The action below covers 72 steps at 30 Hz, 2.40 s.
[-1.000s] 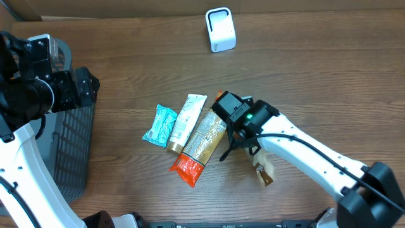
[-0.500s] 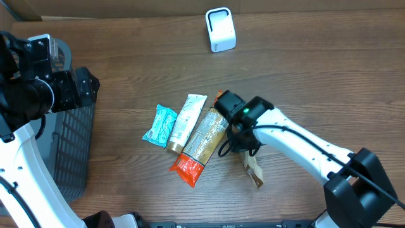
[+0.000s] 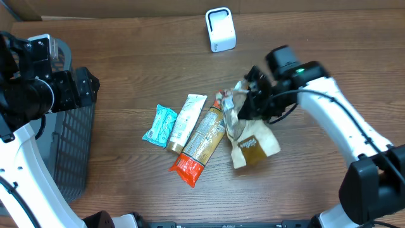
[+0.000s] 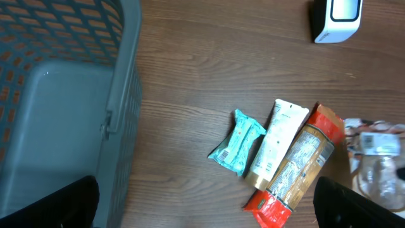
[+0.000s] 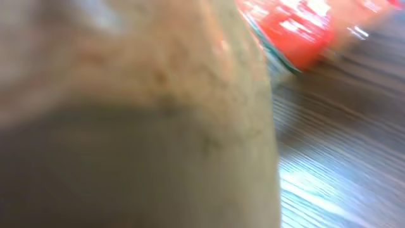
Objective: Scan the item barcode
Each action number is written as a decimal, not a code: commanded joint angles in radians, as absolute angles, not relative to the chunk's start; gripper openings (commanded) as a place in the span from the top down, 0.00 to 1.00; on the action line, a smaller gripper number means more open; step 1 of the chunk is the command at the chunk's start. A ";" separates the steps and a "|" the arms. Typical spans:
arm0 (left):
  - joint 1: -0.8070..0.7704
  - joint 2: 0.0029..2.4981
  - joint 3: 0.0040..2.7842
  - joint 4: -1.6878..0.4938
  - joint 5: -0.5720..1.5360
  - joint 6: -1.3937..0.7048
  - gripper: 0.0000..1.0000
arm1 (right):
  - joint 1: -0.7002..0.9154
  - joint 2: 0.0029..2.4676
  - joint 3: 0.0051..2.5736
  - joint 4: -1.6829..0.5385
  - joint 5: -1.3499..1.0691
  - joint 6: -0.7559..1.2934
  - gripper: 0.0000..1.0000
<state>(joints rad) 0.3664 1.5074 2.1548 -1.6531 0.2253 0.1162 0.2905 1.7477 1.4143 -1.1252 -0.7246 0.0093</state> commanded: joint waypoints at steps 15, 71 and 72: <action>0.366 1.511 2.155 -1.652 0.236 0.142 0.00 | 0.187 1.676 1.504 -1.137 -1.326 -0.356 0.96; 0.366 1.511 2.155 -1.652 0.237 0.142 0.00 | 0.488 2.377 2.069 -0.308 0.638 -0.944 0.96; 0.366 1.511 2.155 -1.652 0.237 0.142 0.00 | 0.487 2.380 2.069 -0.308 0.638 -0.944 0.96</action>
<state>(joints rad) 0.3668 1.5074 2.1548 -1.6531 0.2253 0.1162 0.5034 2.3669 2.0605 -0.3222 0.6182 -0.9291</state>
